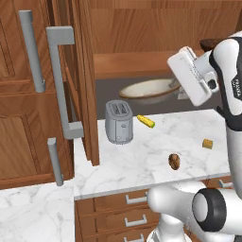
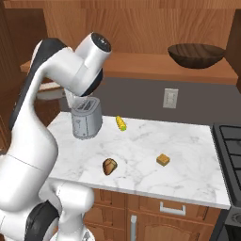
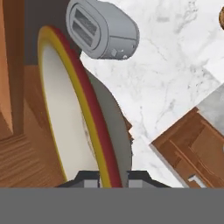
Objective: Pick both bowls and place them on the counter. Then place the bread in one bowl and place the cake in the other bowl.
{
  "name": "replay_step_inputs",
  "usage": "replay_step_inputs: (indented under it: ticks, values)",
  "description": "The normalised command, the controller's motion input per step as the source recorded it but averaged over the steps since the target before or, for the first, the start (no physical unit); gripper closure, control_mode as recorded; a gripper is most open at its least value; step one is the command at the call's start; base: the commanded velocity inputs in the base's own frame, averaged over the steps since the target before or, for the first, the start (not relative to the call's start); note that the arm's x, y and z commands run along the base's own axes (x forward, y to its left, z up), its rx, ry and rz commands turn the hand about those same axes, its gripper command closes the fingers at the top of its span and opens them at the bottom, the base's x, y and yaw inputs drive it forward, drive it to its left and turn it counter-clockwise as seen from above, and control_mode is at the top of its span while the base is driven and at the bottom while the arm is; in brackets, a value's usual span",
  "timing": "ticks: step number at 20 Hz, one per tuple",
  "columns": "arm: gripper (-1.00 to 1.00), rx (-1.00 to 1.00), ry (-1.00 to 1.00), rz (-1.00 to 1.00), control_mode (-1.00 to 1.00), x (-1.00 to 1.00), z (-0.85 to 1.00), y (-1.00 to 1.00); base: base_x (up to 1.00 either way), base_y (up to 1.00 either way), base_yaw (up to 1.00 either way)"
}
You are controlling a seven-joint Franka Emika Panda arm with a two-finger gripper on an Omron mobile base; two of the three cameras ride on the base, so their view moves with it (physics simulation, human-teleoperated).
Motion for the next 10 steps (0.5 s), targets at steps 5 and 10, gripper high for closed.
replay_step_inputs:
  ticks: [5,10]
  values:
    - [1.00,0.00,-0.44,0.00,-1.00,-0.01,-0.53,0.01,0.00,0.00,0.00]
    - [1.00,0.00,-0.28,0.04,-1.00,-0.01,-0.42,0.00,0.00,0.00,0.00]
